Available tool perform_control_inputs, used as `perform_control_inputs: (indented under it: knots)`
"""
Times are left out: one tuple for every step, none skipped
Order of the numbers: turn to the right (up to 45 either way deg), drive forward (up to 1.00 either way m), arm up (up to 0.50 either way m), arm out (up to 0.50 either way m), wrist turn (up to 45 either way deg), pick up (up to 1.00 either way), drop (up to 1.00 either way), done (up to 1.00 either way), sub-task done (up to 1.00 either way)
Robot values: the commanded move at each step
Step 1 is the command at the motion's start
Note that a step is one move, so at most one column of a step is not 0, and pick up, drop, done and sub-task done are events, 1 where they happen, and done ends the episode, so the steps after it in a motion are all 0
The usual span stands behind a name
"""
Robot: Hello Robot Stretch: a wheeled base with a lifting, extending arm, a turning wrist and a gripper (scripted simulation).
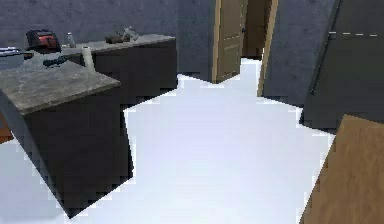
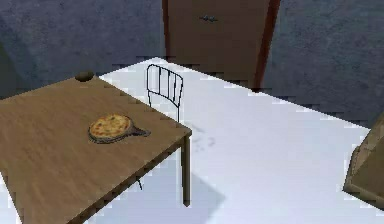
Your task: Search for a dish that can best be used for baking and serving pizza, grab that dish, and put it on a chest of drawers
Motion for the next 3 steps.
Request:
perform_control_inputs:
  knots:
    - [-18.0,0.00,0.00,0.00,0.0,0.00,0.00,0.00,0.00]
    - [45.0,0.00,0.00,0.00,0.0,0.00,0.00,0.00,0.00]
    - [45.0,0.00,0.00,0.00,0.0,0.00,0.00,0.00,0.00]
